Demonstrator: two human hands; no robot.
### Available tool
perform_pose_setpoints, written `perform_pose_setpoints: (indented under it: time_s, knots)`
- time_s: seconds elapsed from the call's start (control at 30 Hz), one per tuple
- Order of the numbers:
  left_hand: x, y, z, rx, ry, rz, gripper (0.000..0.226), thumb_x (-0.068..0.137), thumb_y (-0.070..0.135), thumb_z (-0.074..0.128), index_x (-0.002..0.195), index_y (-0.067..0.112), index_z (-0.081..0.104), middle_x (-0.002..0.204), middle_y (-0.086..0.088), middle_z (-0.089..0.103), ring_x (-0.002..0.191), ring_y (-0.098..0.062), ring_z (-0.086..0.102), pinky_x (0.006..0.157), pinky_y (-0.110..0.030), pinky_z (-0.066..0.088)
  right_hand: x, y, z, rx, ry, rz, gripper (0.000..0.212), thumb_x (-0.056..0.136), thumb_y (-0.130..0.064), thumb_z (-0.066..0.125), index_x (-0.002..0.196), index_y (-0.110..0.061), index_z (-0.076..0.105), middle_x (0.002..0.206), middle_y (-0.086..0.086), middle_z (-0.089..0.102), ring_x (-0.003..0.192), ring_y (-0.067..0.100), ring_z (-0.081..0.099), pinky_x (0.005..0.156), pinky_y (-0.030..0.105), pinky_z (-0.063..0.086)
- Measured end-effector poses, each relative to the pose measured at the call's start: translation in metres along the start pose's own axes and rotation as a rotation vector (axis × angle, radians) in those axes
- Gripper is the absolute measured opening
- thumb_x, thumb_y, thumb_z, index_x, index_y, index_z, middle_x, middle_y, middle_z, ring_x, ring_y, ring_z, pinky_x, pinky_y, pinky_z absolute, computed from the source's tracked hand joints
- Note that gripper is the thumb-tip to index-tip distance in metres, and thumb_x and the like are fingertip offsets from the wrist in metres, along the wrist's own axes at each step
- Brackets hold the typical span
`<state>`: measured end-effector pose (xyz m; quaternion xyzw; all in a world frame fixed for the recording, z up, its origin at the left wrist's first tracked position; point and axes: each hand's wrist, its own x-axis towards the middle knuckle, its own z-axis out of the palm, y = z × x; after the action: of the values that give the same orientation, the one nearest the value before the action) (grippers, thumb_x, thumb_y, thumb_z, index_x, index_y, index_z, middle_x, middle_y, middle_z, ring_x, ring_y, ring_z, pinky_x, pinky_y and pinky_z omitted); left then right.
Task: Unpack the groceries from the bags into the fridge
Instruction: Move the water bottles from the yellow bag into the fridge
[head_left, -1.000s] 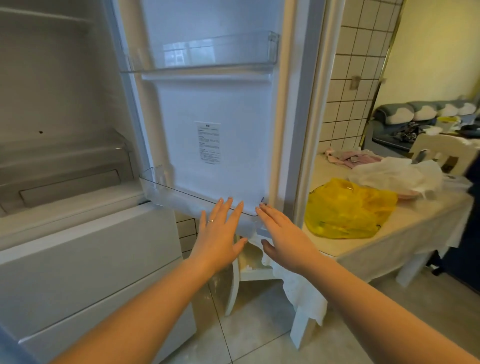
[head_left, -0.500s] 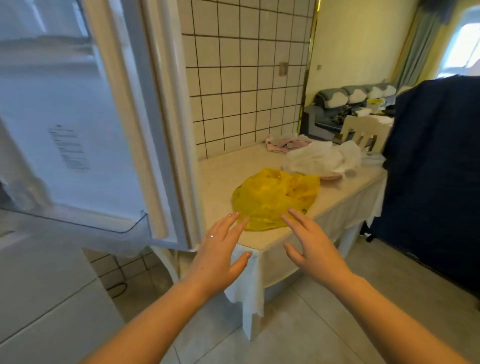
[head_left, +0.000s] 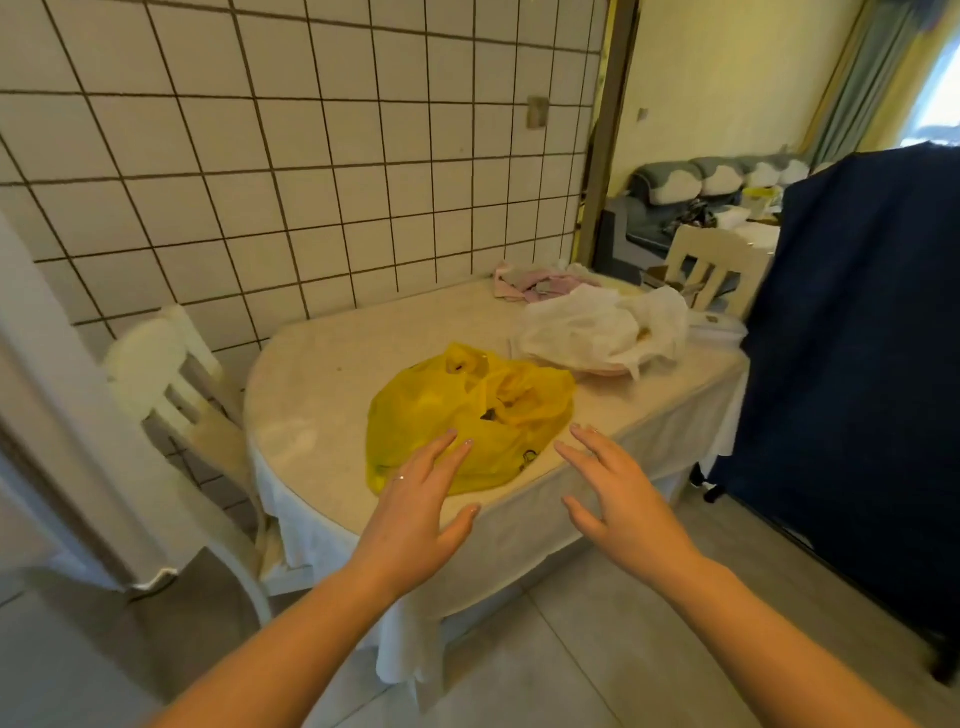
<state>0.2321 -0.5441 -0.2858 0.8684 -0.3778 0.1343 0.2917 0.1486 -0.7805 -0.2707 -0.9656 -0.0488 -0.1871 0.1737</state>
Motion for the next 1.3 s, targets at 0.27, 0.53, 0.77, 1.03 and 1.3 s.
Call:
perform_pose_setpoints:
  time_s: [0.27,0.53,0.77,1.03,1.3]
  knots:
    - [0.088,-0.057,0.050,0.026,0.034,-0.094,0.068,0.083,0.054,0.044,0.143,0.022,0.036,0.149,-0.004,0.034,0.135,-0.021,0.034,0.109,-0.030,0.023,0.098,0.072,0.038,-0.016,-0.042,-0.074,0.055,0.083,-0.036,0.053,0.133,-0.015,0.050,0.145,0.011,0.039,0.133,0.028,0.037,0.108,0.038,0.029]
    - [0.171,-0.112,0.090,0.064,0.043,-0.158,0.066,0.082,0.052,0.045,0.138,0.018,0.043,0.143,-0.004,0.043,0.131,-0.019,0.037,0.106,-0.035,0.031,0.202,0.129,0.073,-0.076,-0.138,-0.164,0.057,0.076,-0.024,0.069,0.129,-0.010,0.054,0.141,0.014,0.046,0.129,0.031,0.045,0.105,0.042,0.034]
    - [0.201,-0.136,0.123,0.209,-0.010,-0.251,0.055,0.078,0.050,0.050,0.125,0.021,0.055,0.134,-0.004,0.054,0.121,-0.027,0.051,0.098,-0.056,0.041,0.274,0.162,0.108,-0.097,-0.210,-0.340,0.056,0.064,-0.016,0.081,0.116,-0.004,0.064,0.121,0.015,0.063,0.106,0.033,0.063,0.088,0.048,0.050]
    - [0.211,-0.125,0.153,0.395,-0.072,-0.458,0.053,0.084,0.052,0.047,0.129,0.025,0.054,0.123,0.003,0.062,0.122,-0.019,0.053,0.107,-0.057,0.024,0.342,0.183,0.144,-0.182,-0.596,-0.622,0.052,0.089,-0.033,0.056,0.138,-0.021,0.042,0.138,0.002,0.050,0.127,0.023,0.044,0.101,0.035,0.033]
    - [0.226,-0.094,0.176,0.477,-0.025,-0.602,0.053,0.066,0.038,0.080,0.114,0.027,0.061,0.090,0.008,0.069,0.087,-0.016,0.068,0.103,-0.064,0.023,0.373,0.203,0.153,-0.152,-0.643,-0.772,0.032,0.093,-0.037,0.048,0.124,-0.031,0.055,0.126,-0.002,0.055,0.117,0.020,0.053,0.088,0.037,0.045]
